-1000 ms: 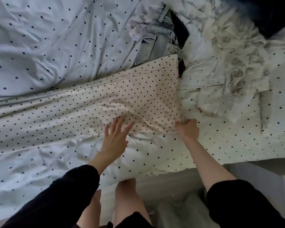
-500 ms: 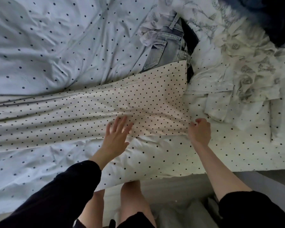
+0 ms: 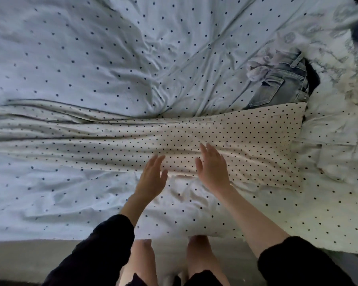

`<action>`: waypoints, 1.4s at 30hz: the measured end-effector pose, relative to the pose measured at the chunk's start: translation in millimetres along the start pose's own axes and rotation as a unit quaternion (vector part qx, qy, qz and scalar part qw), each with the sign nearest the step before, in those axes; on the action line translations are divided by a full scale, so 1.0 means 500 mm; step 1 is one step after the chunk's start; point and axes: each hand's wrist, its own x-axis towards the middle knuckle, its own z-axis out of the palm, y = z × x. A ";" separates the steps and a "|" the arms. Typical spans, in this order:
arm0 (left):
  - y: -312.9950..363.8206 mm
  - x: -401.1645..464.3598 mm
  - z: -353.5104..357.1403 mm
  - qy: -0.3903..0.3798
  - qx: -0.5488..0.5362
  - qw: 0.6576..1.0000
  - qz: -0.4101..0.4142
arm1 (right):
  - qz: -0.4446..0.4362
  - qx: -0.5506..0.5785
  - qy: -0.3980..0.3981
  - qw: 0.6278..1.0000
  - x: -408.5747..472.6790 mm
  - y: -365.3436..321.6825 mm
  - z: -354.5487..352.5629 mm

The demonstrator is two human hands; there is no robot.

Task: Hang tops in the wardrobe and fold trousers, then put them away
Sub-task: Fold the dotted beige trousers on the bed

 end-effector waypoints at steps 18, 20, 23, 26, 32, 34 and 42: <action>-0.442 0.116 -0.566 0.206 0.213 0.953 0.066 | -0.079 -0.111 0.056 0.989 0.207 -0.564 0.096; -0.455 0.128 -0.573 0.202 0.218 0.951 0.086 | -0.089 -0.103 0.040 0.990 0.210 -0.564 0.092; -0.455 0.137 -0.591 0.251 0.194 0.942 0.110 | -0.081 -0.069 0.070 0.992 0.210 -0.552 0.074; -0.449 0.153 -0.620 0.244 0.210 0.939 0.119 | -0.064 -0.062 0.082 0.993 0.204 -0.537 0.061; -0.473 0.163 -0.643 0.104 0.260 0.952 0.123 | -0.054 -0.011 0.070 0.996 0.201 -0.545 0.064; -0.491 0.153 -0.648 0.127 0.249 0.951 0.134 | -0.062 0.020 0.080 0.995 0.196 -0.546 0.066; -0.500 0.162 -0.662 0.233 0.141 0.957 0.097 | -0.088 0.098 0.068 0.989 0.180 -0.563 0.052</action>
